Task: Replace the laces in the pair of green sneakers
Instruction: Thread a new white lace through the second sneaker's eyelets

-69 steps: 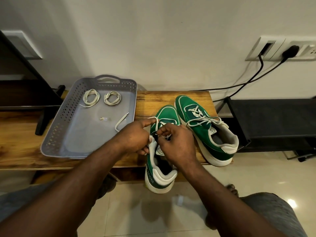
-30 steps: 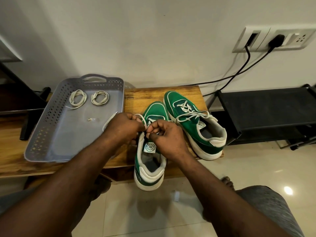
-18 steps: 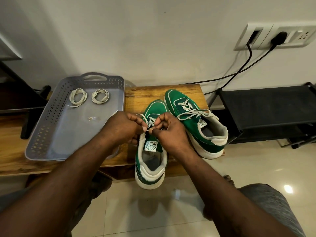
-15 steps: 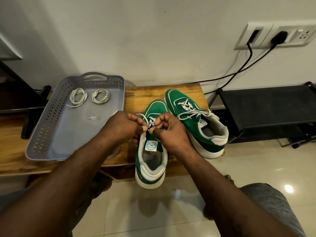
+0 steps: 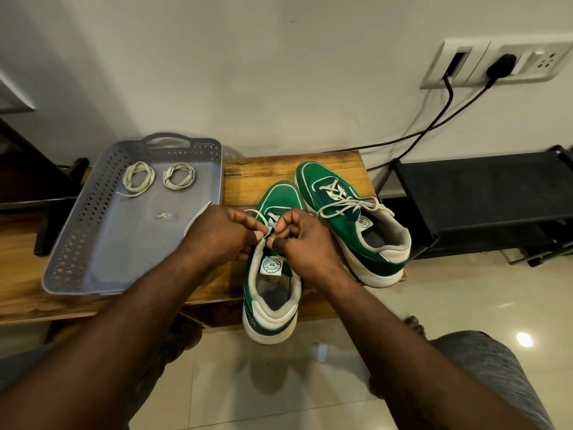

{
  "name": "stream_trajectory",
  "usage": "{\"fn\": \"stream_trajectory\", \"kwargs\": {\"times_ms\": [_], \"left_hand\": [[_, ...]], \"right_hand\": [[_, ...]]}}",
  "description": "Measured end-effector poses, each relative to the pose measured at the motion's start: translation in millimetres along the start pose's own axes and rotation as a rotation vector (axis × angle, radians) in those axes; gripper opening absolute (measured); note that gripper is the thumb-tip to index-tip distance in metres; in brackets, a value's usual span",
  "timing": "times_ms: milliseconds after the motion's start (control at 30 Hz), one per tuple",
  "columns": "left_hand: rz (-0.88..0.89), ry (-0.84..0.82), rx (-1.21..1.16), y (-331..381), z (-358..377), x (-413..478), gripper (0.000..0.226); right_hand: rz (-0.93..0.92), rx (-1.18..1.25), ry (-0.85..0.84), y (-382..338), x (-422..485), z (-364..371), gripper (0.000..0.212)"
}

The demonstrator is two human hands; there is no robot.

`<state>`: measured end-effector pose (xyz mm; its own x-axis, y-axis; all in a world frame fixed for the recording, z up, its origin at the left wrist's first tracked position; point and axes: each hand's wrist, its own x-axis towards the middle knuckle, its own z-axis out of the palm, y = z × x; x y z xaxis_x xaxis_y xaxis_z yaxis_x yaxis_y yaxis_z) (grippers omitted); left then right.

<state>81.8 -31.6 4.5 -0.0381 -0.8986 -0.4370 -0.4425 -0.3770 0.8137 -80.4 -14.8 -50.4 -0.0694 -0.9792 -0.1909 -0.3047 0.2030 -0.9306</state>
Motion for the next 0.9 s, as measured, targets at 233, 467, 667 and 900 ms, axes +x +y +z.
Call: {"fn": "stream_trajectory", "kwargs": {"times_ms": [233, 467, 667, 900], "left_hand": [[-0.031, 0.048, -0.029, -2, 0, 3, 0.012], [0.011, 0.027, 0.015, -2, 2, 5, 0.016], [-0.007, 0.045, -0.009, -2, 4, 4, 0.014], [0.017, 0.054, 0.030, -3, 2, 5, 0.003]], "right_hand": [[-0.035, -0.049, -0.016, -2, -1, -3, 0.025], [-0.150, -0.295, 0.071, -1, -1, 0, 0.033], [-0.125, -0.220, 0.093, 3, -1, 2, 0.036], [-0.013, 0.006, 0.041, 9, -1, 4, 0.027]]}}
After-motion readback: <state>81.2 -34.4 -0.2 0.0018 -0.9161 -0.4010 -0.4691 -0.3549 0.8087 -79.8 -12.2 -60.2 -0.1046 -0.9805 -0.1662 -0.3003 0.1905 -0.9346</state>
